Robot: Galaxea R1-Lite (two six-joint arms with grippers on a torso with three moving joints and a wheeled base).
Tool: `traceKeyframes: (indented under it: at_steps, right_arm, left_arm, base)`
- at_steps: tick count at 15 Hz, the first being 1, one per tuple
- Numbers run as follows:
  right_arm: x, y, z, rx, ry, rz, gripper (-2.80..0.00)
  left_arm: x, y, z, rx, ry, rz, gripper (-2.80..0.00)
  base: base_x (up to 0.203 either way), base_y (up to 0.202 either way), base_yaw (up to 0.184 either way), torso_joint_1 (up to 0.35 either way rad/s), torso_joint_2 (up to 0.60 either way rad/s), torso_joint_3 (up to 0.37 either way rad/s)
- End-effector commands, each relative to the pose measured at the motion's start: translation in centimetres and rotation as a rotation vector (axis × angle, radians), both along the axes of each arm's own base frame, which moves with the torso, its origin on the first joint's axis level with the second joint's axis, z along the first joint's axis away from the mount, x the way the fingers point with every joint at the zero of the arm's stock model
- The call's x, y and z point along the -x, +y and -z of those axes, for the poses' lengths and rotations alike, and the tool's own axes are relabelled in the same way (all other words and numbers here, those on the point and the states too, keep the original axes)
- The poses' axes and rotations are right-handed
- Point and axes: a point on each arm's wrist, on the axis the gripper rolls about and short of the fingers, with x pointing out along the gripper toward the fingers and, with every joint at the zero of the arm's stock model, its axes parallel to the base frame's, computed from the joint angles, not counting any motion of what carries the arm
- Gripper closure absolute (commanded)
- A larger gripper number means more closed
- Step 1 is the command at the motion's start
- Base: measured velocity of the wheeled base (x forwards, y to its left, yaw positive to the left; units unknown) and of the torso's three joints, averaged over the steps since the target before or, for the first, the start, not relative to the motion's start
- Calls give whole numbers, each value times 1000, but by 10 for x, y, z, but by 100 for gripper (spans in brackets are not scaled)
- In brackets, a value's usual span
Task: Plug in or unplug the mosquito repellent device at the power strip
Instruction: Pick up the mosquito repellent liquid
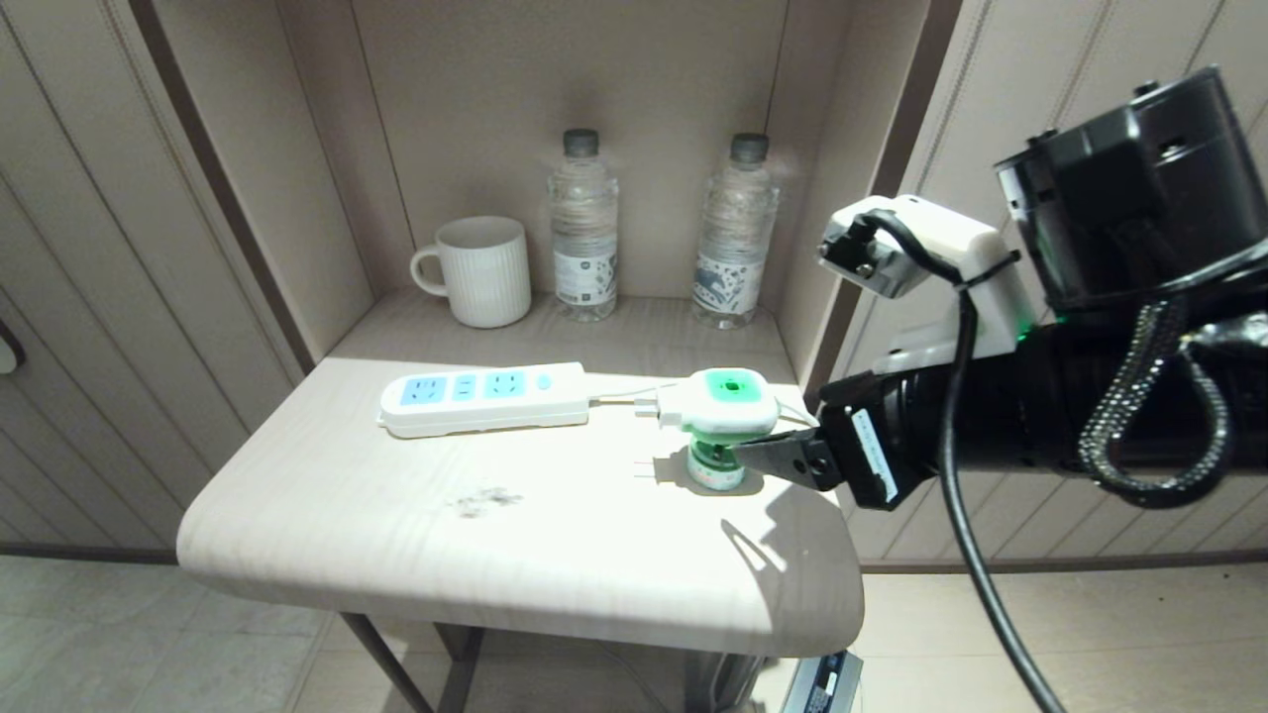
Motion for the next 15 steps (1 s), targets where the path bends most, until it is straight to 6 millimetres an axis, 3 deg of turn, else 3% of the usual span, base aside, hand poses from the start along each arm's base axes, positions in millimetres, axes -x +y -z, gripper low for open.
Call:
traceKeyframes:
  at_steps: [1, 15]
  right_arm:
    - [-5, 12, 5, -4, -4, -18, -280]
    - [-20, 33, 17, -23, -36, -18, -280]
  left_arm:
    - [0, 0, 0, 0, 1, 0, 0]
    - [0, 0, 0, 0, 1, 0, 0]
  base:
    - [0, 0, 0, 0, 0, 0]
    - [0, 0, 0, 0, 0, 0]
